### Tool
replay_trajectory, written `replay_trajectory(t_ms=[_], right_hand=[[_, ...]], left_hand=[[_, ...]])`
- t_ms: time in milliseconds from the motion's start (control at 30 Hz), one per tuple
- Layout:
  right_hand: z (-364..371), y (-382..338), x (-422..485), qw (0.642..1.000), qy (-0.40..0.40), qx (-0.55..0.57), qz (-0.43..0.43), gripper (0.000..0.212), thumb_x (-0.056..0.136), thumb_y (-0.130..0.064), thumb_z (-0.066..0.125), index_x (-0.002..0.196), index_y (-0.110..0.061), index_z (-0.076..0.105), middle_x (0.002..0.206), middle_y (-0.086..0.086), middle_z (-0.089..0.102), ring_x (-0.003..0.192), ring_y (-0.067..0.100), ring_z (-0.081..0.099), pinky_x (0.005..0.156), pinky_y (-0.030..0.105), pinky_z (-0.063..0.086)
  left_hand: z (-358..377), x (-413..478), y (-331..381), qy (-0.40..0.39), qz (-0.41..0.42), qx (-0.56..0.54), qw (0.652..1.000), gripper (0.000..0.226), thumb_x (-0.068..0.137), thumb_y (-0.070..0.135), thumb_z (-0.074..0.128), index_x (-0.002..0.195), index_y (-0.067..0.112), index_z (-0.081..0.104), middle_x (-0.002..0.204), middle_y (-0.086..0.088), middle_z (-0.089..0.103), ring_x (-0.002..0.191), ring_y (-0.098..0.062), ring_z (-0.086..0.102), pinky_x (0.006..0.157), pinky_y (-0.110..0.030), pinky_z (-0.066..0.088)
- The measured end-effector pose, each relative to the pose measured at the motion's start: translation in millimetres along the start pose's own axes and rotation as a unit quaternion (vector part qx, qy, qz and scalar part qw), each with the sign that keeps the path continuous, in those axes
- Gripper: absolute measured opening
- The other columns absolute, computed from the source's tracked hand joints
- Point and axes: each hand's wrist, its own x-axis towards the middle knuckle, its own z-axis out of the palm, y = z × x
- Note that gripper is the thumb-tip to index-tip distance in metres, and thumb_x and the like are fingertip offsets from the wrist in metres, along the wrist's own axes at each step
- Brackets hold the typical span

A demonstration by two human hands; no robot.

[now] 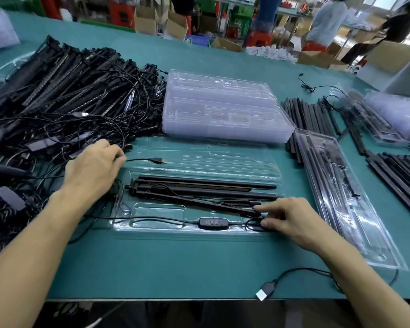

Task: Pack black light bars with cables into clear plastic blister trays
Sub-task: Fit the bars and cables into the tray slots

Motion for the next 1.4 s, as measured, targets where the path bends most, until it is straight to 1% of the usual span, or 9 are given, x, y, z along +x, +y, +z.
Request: replay_trajectory(t_ms=[133,333,533,700,833,900,1067,1267,1400], right_hand=[[0.7,0.9,1.4,1.000,0.002,0.008,0.001,0.035,0.081,-0.017,0.079,0.112,-0.031,0.073,0.075,-0.011,0.072,0.077,0.004,0.066,0.074,0.014,0.046],[1.4,1.1,1.7,1.000,0.004,0.001,-0.005,0.034,0.081,-0.017,0.079,0.112,-0.031,0.073,0.072,-0.013,0.071,0.075,0.002,0.065,0.072,0.014,0.045],[1.5,1.0,1.1,1.000,0.008,0.007,-0.009,0.033,0.082,-0.017,0.078,0.112,-0.030,0.073,0.067,-0.017,0.065,0.066,-0.011,0.057,0.064,0.006,0.038],[1.5,1.3,-0.2,1.000,0.007,0.001,-0.012,0.033,0.084,-0.018,0.076,0.115,-0.030,0.072,0.072,-0.016,0.064,0.066,-0.007,0.055,0.064,0.006,0.038],[0.9,2.6,0.3,1.000,0.006,-0.006,-0.020,0.033,0.086,-0.018,0.074,0.116,-0.031,0.070,0.082,-0.012,0.065,0.075,-0.003,0.057,0.066,0.005,0.038],[2.5,3.3,-0.2,0.999,0.012,-0.008,-0.028,0.033,0.086,-0.018,0.074,0.117,-0.029,0.070,0.086,-0.008,0.065,0.079,0.000,0.057,0.069,0.006,0.038],[11.0,8.7,-2.8,0.997,0.030,-0.040,-0.055,0.035,0.090,-0.017,0.069,0.123,-0.028,0.066,0.077,-0.001,0.053,0.075,0.009,0.052,0.067,0.013,0.035],[14.2,12.9,-4.5,0.995,0.043,-0.048,-0.071,0.036,0.090,-0.018,0.068,0.124,-0.029,0.066,0.072,-0.004,0.046,0.072,0.007,0.047,0.067,0.022,0.032],[12.4,14.1,-4.1,0.995,0.039,-0.043,-0.076,0.036,0.090,-0.019,0.069,0.124,-0.029,0.065,0.072,-0.004,0.048,0.071,0.006,0.048,0.067,0.014,0.035]], left_hand=[[-1.9,-1.0,-5.5,-0.022,0.044,0.048,0.998,0.027,0.094,0.055,0.049,0.090,0.031,0.060,0.092,0.008,0.050,0.092,-0.017,0.051,0.059,-0.034,0.040],[-9.7,3.8,-24.5,0.174,-0.078,0.027,0.981,0.021,0.094,0.025,0.056,0.078,0.015,0.047,0.078,-0.003,0.041,0.058,-0.022,0.039,0.056,-0.045,0.039],[-10.9,4.6,-57.7,0.147,-0.090,0.061,0.983,0.021,0.092,0.028,0.058,0.079,0.018,0.045,0.084,-0.007,0.045,0.066,-0.035,0.049,0.057,-0.048,0.043],[-18.3,-3.9,-31.5,0.178,0.058,0.034,0.982,0.008,0.088,0.015,0.068,0.095,0.018,0.065,0.085,-0.006,0.061,0.075,-0.035,0.060,0.050,-0.038,0.044],[-29.2,-20.0,3.7,-0.012,0.071,-0.059,0.996,0.017,0.087,0.045,0.066,0.101,0.035,0.066,0.077,0.018,0.060,0.075,-0.016,0.063,0.063,-0.036,0.054],[-22.1,-37.5,18.2,-0.043,0.080,-0.069,0.993,0.029,0.085,0.058,0.057,0.102,0.036,0.065,0.084,0.018,0.060,0.085,-0.014,0.061,0.071,-0.036,0.053],[-1.1,-67.9,18.7,0.029,0.120,-0.042,0.991,0.051,0.087,0.061,0.041,0.100,0.020,0.069,0.095,0.002,0.062,0.090,-0.025,0.059,0.073,-0.041,0.050],[6.2,-56.4,-2.9,0.068,0.078,-0.065,0.992,0.043,0.092,0.050,0.038,0.091,0.017,0.066,0.091,0.001,0.062,0.087,-0.023,0.056,0.066,-0.040,0.050],[8.0,-54.2,-5.3,0.074,0.034,-0.086,0.993,0.034,0.096,0.043,0.036,0.090,0.023,0.062,0.090,0.007,0.059,0.085,-0.021,0.056,0.067,-0.039,0.048]])
